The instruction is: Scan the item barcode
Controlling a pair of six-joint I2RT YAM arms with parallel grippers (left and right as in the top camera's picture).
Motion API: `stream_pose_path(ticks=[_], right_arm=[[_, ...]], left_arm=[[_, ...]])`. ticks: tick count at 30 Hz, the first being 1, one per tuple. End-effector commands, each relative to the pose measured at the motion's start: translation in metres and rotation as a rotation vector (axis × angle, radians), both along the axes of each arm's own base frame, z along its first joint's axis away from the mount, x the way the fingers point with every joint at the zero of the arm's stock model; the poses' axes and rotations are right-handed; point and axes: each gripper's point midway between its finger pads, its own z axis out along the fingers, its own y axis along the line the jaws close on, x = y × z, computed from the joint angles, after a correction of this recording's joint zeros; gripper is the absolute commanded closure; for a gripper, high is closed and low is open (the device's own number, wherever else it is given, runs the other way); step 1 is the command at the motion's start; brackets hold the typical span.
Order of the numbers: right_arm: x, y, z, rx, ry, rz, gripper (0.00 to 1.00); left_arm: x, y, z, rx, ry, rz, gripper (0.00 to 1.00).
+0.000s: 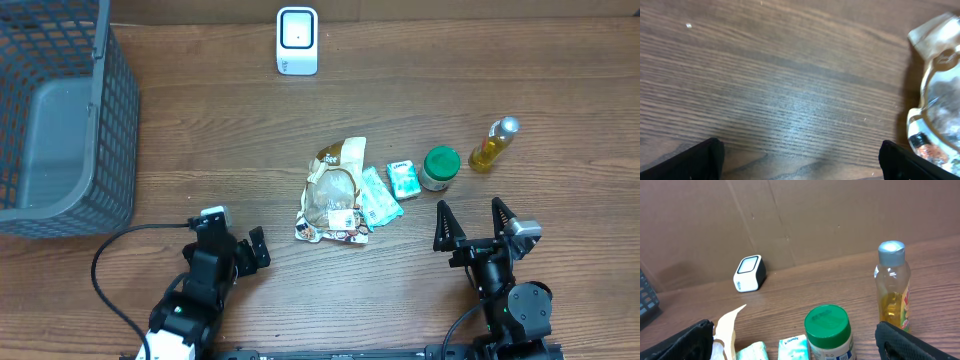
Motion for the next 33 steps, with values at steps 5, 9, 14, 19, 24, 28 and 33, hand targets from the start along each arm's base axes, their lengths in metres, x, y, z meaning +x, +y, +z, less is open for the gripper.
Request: stream_pose_path(ticks=[5,9,14,19,24,28,33], right_arm=[[0.0,-0.001,-0.002,-0.003,-0.004,-0.003,0.0],[0.0,-0.001,-0.002,-0.003,-0.004,-0.003,0.0],[0.0,-0.001,-0.002,-0.003,-0.004,-0.003,0.0],[0.0,-0.001,-0.002,-0.003,-0.004,-0.003,0.0],[0.0,-0.001,-0.002,-0.003,-0.004,-0.003,0.0],[0.0,-0.001,-0.002,-0.003,-0.004,-0.003,0.0],[0.0,-0.001,-0.002,-0.004,-0.004,-0.003,0.0]], left_arm=[[-0.001,0.007,0.004,0.008,-0.057,0.022,0.0],[-0.001,0.009,0.008,0.008,-0.085,0.032,0.0],[-0.006,0.013,0.009,-0.011,-0.154,0.042,0.0],[-0.004,0.012,0.022,-0.04,-0.242,0.041,0.0],[-0.001,0.013,0.036,-0.016,-0.307,0.014,0.0],[0.001,0.02,0.046,-0.015,-0.349,0.038,0.0],[0.003,0.028,0.055,-0.02,-0.391,0.06,0.01]])
